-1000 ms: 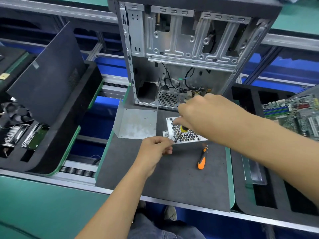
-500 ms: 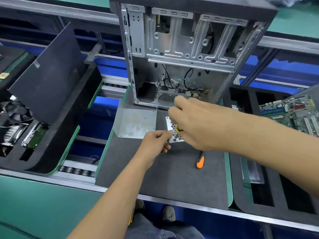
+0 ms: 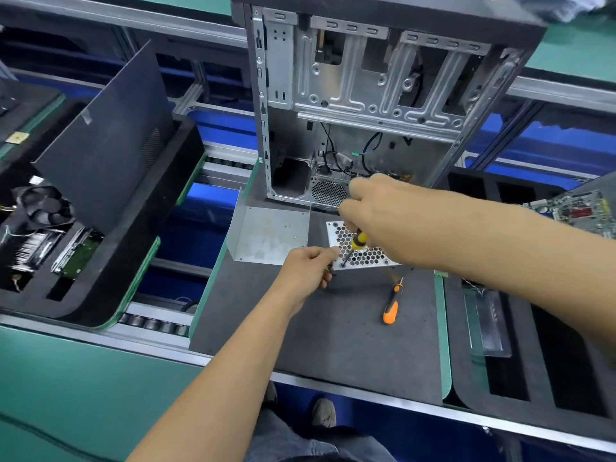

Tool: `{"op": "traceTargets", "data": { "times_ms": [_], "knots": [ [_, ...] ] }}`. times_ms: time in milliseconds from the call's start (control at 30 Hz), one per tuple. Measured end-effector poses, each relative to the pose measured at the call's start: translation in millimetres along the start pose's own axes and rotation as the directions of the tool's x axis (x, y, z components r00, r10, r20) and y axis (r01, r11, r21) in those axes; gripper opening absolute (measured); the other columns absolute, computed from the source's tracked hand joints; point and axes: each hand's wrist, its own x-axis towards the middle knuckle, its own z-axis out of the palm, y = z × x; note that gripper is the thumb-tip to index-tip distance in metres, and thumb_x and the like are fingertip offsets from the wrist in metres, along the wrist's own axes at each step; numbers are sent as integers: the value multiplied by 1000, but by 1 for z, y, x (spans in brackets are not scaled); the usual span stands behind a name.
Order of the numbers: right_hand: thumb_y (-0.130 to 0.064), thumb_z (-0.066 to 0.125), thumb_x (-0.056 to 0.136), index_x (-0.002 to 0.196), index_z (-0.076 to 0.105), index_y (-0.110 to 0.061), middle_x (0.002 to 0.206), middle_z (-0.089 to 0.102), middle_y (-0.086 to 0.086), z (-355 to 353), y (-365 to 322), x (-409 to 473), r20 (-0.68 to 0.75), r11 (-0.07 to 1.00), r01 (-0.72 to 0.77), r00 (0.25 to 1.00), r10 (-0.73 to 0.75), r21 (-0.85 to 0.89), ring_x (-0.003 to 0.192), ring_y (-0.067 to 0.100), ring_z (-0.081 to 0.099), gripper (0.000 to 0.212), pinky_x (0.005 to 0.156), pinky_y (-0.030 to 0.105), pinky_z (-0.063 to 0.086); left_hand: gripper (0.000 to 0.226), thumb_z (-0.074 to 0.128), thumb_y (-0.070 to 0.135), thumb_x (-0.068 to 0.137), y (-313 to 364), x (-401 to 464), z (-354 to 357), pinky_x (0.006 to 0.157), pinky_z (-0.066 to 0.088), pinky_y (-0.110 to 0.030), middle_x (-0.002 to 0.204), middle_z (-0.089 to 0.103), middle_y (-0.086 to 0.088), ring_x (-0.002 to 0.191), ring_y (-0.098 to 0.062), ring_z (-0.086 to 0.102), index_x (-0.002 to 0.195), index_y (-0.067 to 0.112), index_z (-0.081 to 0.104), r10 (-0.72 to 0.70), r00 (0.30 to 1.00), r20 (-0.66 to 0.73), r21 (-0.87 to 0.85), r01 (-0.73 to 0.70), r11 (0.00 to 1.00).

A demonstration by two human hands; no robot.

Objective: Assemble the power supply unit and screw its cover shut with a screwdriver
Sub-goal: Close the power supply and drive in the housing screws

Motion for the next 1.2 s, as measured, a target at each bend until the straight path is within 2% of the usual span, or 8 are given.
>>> {"op": "traceTargets", "data": {
  "times_ms": [200,300,433,633,800,933,1067,1200],
  "knots": [
    [-23,49,100,62,23,-17,64,25,0,-3,-9,4,-147,994,-93,986,84,-53,60,25,33,46,61,34,36,33,68,31,93,-3,2,-1,64,41,-36,50,49,7,63,-22,47,68,10,65,6,1000,11,-6,-6,1000],
    [-43,46,102,70,33,-14,69,30,1,0,-2,8,-78,965,-238,966,247,107,72,29,40,45,66,37,38,33,68,29,94,-5,1,-1,63,43,-34,54,52,4,63,-22,48,82,-1,69,30,999,13,-12,-30,999],
    [-37,61,96,103,45,-19,106,45,3,-1,4,2,56,975,-86,996,76,207,93,27,55,25,80,39,48,31,67,34,95,-3,-1,-1,64,45,-33,52,52,7,63,-21,49,78,7,69,25,1000,7,18,-25,1000],
    [-41,37,106,96,55,-18,69,26,0,6,-14,2,-125,990,-129,985,122,-56,93,35,64,31,64,36,38,47,65,35,96,-6,-2,1,58,45,-26,49,49,11,57,-14,49,50,25,62,50,999,-2,48,-49,998],
    [-27,58,97,116,48,-19,110,41,2,3,-4,-2,-16,971,-60,998,65,232,90,26,55,23,76,38,48,41,64,38,96,-3,-3,0,58,45,-25,53,51,6,58,-16,49,58,21,65,55,998,-26,47,-54,997],
    [-21,52,101,101,55,-16,95,43,1,0,-6,0,-112,998,-59,992,59,-2,74,25,52,6,69,35,47,50,65,38,95,-3,-2,0,55,45,-23,53,52,6,55,-15,48,47,27,60,50,998,-31,51,-49,998],
    [-37,43,105,71,32,-16,68,26,0,3,-13,4,-160,985,-174,972,172,-1,71,27,41,42,60,34,35,52,66,36,95,-1,-4,1,52,44,-22,52,50,7,55,-16,46,44,26,60,48,999,-24,48,-46,998],
    [-32,60,98,108,47,-15,102,43,1,5,-5,1,-29,991,-73,997,77,115,73,17,45,23,65,31,39,44,68,38,94,3,-5,1,51,43,-23,51,48,7,55,-17,44,53,23,62,34,999,-37,31,-33,999]
  ]
}}
